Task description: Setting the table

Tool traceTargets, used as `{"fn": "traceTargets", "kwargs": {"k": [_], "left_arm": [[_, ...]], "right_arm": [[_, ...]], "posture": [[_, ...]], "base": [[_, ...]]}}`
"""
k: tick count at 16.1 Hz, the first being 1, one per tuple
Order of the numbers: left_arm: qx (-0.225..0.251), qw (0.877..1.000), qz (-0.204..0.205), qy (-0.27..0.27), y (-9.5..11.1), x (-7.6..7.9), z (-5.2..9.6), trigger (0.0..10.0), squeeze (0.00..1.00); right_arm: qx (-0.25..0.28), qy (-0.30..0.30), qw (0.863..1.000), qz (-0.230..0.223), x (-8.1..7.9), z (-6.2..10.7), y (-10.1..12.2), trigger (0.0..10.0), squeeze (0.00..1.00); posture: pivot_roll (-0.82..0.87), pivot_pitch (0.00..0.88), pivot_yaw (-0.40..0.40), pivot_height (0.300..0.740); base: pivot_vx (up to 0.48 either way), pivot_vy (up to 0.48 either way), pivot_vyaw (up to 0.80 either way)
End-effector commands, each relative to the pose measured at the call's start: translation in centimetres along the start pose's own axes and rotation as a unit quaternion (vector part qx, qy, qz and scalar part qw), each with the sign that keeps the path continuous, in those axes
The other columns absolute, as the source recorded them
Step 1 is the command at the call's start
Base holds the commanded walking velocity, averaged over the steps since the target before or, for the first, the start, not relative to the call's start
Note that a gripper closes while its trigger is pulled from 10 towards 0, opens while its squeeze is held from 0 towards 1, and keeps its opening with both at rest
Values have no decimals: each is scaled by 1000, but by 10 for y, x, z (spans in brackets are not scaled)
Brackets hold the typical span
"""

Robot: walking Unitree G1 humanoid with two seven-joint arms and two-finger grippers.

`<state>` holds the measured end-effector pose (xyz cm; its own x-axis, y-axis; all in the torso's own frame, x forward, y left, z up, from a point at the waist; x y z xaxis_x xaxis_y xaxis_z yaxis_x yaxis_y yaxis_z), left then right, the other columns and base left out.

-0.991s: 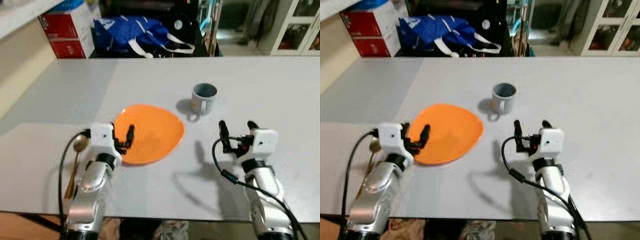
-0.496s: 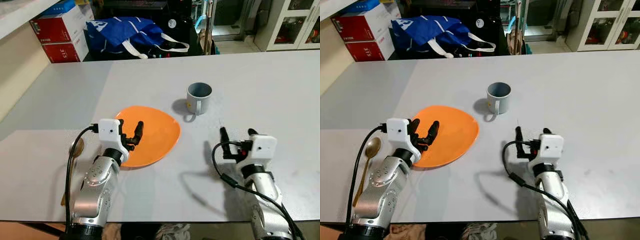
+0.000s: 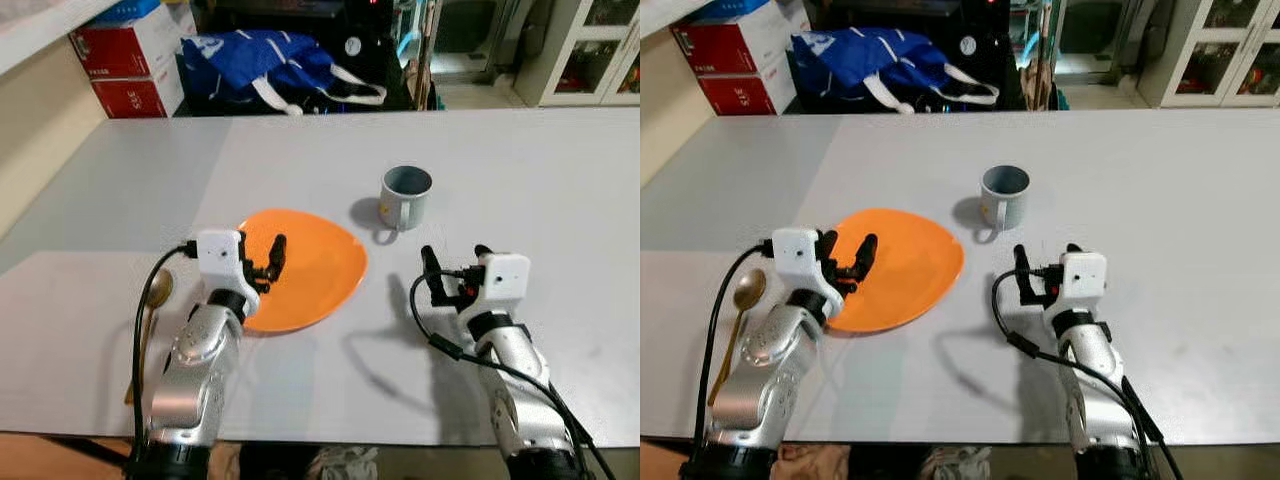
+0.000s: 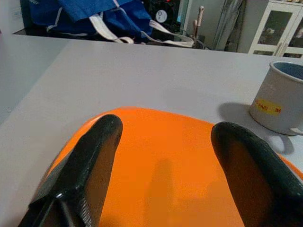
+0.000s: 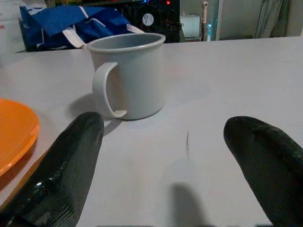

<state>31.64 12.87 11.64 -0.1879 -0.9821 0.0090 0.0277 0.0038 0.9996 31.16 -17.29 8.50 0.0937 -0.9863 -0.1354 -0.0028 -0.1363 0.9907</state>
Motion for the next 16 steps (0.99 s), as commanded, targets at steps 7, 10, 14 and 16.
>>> {"fn": "traceTargets", "kwargs": {"k": [7,10,14,16], "left_arm": [[5,1000,-11,6,6,-4,-3,10000,0],[12,1000,-11,2,8,-4,-3,10000,0],[3,1000,-14,12,7,-5,-4,10000,0],[2,1000,-10,14,6,-4,-4,10000,0]], "right_arm": [[-20,9,1000,0,-4,3,-11,10000,0],[-24,11,1000,1,-5,5,-14,10000,0],[-29,17,999,2,-6,6,-16,10000,0],[-30,21,999,4,-7,6,-16,10000,0]], "posture": [[-147,0,78,740],[-145,0,82,740],[-145,0,79,740],[-147,0,77,740]], "base": [[-283,0,0],[0,0,0],[-66,308,0],[0,426,0]]}}
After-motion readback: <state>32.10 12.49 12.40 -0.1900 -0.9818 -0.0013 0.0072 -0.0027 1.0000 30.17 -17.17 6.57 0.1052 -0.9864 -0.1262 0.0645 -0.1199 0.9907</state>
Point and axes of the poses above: a point about 5 cm out from each wrist's last joint towards the gripper, its own z axis pointing back from the gripper into the wrist, its own y axis along the axis of the wrist's last joint, x = y × z, the point moved 3 cm from there along -z, pointing out of the wrist towards the gripper, and after that the axes turned 7 degrees about -z, right-handed, at the moved point
